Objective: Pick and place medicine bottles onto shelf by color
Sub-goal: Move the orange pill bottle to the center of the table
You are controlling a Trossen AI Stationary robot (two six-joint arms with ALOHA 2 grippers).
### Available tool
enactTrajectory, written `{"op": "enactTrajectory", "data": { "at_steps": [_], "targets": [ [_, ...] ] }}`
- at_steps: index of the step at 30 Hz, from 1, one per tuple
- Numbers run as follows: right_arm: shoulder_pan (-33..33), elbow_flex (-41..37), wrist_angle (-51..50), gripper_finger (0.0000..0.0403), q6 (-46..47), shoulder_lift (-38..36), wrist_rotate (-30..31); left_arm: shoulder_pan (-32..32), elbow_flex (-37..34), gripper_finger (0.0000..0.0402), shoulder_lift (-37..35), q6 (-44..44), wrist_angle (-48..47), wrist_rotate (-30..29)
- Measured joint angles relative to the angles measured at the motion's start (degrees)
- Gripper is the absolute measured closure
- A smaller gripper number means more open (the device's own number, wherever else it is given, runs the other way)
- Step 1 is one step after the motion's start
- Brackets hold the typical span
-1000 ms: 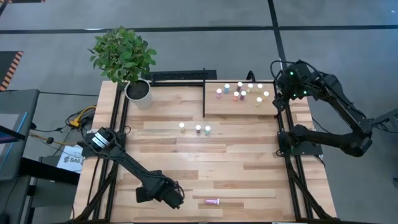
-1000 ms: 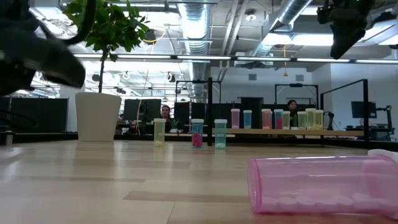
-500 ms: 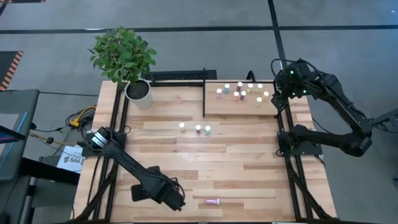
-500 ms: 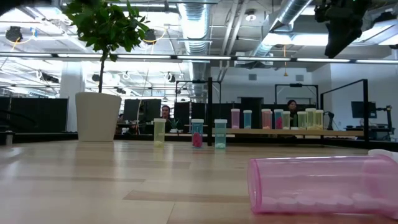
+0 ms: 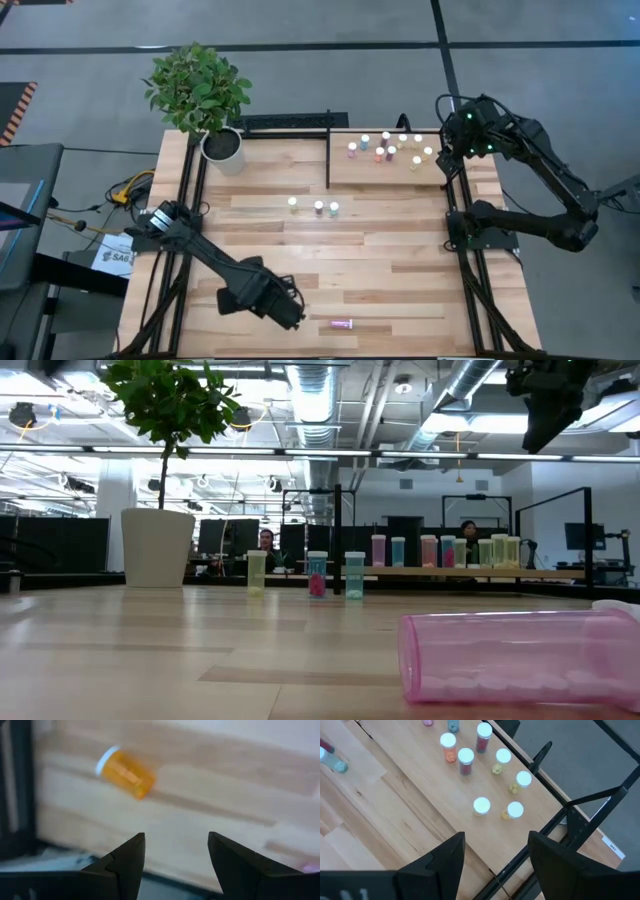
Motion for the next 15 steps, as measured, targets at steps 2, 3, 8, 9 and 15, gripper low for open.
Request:
{"op": "enactTrajectory", "data": {
  "at_steps": [2, 3, 8, 9, 15],
  "targets": [
    [0.0, 0.0, 0.0, 0.0165, 0.0, 0.0, 0.0, 1.1, 0.2, 0.0198, 0.0, 2.0, 0.0, -3.6],
    [0.0, 0.0, 0.0, 0.0165, 0.0, 0.0, 0.0, 1.7, 0.2, 0.0198, 0.0, 2.7, -0.1, -5.3],
    [0.0, 0.0, 0.0, 0.0165, 0.0, 0.0, 0.0, 3.8, 0.1, 0.0198, 0.0, 0.6, -2.4, -5.7],
    [0.0, 0.0, 0.0, 0.0165, 0.0, 0.0, 0.0, 3.8, -0.2, 0.0198, 0.0, -0.1, -2.0, -4.8],
    [0.0, 0.0, 0.0, 0.0165, 0.0, 0.0, 0.0, 2.1, -0.9, 0.0198, 0.4, -12.4, -2.0, -0.4]
  ]
}}
